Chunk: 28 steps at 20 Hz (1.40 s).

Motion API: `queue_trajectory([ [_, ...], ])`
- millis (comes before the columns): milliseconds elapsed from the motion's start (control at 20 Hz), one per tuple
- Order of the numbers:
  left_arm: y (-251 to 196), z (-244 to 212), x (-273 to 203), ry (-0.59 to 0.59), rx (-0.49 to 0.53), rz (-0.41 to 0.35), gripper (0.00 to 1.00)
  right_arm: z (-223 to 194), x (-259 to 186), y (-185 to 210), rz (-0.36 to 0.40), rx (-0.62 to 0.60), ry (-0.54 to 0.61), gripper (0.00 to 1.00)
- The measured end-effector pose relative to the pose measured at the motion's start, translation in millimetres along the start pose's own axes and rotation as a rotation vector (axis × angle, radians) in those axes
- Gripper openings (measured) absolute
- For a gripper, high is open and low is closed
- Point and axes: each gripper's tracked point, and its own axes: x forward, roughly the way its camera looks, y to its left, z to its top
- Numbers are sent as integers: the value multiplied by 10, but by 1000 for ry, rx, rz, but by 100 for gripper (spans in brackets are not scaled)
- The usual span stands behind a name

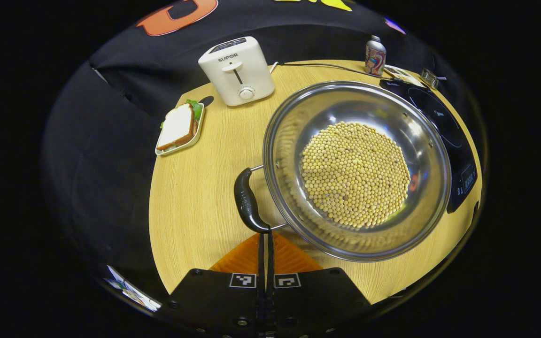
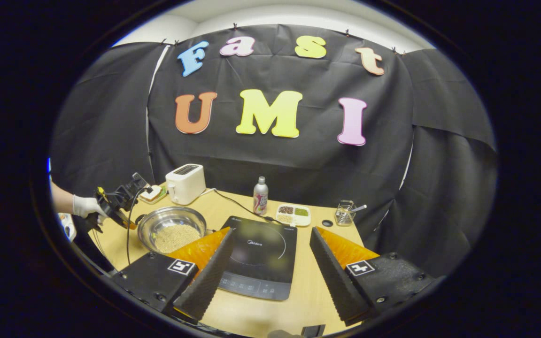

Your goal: First push the handle of the pot to place it horizontally, then grasp the pot with both hands and set it on the induction cooktop.

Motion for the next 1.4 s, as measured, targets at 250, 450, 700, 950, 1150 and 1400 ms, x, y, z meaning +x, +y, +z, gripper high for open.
queue_trajectory([
  [250,89,118,75,-8,-16,2,0,6,8,47,15,-23,10,100],
  [450,119,160,94,-16,-11,16,0,-16,56,79,27,-32,21,100],
  [700,204,177,-11,-62,-40,46,9,-196,264,215,59,-16,69,100],
  [950,434,258,-240,-175,-59,124,0,-389,584,609,128,42,166,100],
  [1150,388,362,-262,-220,-103,62,22,-509,892,1013,188,39,233,100],
  [1400,402,577,-229,-260,-108,51,98,-774,1387,1488,252,55,366,100],
])
